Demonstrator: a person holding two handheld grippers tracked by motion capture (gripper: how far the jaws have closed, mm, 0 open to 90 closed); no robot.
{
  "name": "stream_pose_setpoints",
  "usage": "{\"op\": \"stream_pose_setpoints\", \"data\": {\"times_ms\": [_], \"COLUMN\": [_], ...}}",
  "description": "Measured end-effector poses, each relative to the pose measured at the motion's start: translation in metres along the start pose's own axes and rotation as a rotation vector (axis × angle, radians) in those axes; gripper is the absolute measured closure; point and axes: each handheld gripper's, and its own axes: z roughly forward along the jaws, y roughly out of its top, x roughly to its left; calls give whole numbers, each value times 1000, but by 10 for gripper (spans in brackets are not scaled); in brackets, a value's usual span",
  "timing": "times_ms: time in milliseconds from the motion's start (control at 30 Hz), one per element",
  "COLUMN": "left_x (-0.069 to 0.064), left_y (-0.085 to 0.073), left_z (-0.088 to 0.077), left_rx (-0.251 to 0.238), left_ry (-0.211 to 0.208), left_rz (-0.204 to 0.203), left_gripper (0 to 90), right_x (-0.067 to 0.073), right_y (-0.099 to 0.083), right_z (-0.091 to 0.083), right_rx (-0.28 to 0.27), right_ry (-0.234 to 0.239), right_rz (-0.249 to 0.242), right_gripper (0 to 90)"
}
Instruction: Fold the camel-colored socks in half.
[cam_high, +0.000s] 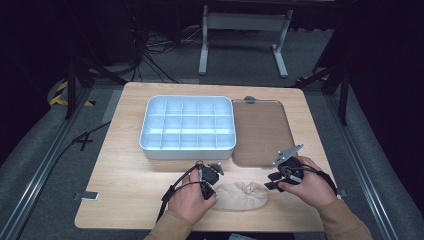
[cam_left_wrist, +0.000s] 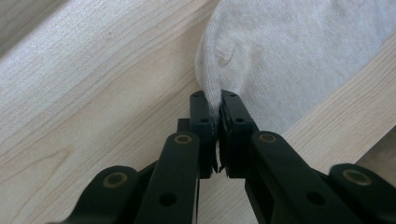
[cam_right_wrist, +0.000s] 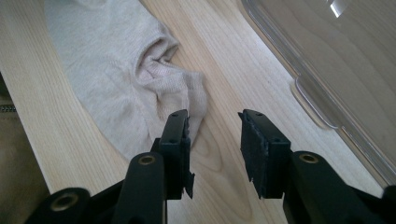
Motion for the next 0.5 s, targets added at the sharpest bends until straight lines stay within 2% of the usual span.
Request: {"op": "stream_pose_setpoints", "data": {"times_ms": [67,233,333,500], "left_x": [2,7,10,15], "left_y": [0,-4,-6,-9], "left_z": [-2,-12,-18,-27], "left_rx": [1,-18,-12,-9], "left_ry": [-10,-34,-39,-22], "left_rz": [-7,-32,-37,-51], "left_gripper": [857,856,856,856], "right_x": [4,17,23,37], "right_y": [2,10,13,19], "right_z": [3,10,11,17], "right_rx": [-7,-36,-56,-88], "right_ry": [0,42,64,73], "right_rz": [-8,-18,-26,-75], "right_gripper": [669,873,891,891]}}
